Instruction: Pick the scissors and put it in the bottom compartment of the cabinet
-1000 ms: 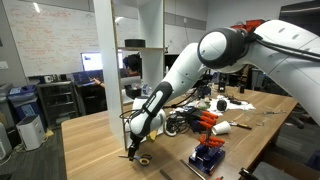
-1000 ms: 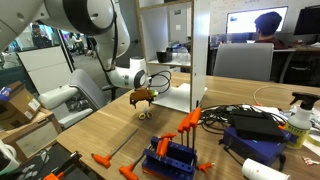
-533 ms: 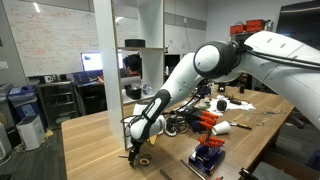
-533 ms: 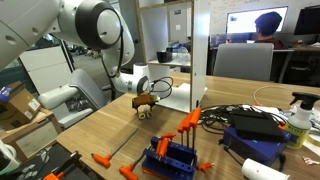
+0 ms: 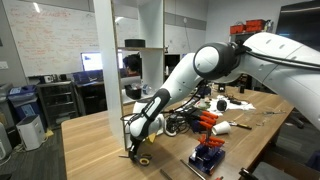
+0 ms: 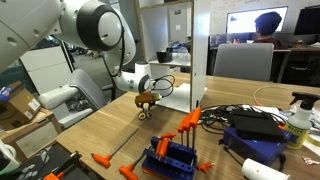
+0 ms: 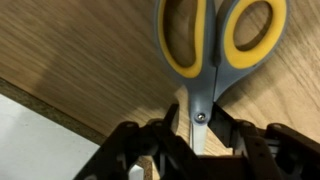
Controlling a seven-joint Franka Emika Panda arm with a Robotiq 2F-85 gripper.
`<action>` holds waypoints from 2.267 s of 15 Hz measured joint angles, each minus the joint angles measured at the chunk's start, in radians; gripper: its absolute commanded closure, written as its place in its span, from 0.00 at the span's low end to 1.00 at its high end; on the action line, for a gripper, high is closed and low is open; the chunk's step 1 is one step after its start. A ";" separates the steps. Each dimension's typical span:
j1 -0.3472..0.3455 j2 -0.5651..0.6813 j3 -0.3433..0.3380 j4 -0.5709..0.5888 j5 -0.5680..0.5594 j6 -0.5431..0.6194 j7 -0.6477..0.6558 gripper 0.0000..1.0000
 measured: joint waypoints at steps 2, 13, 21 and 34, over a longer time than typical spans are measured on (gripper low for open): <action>0.000 0.000 0.000 0.002 0.000 0.000 0.000 0.81; -0.013 -0.047 0.001 -0.014 0.009 -0.014 0.004 0.81; -0.032 -0.178 -0.030 -0.140 0.036 -0.011 0.062 0.81; -0.050 -0.302 -0.094 -0.286 0.156 0.129 0.257 0.80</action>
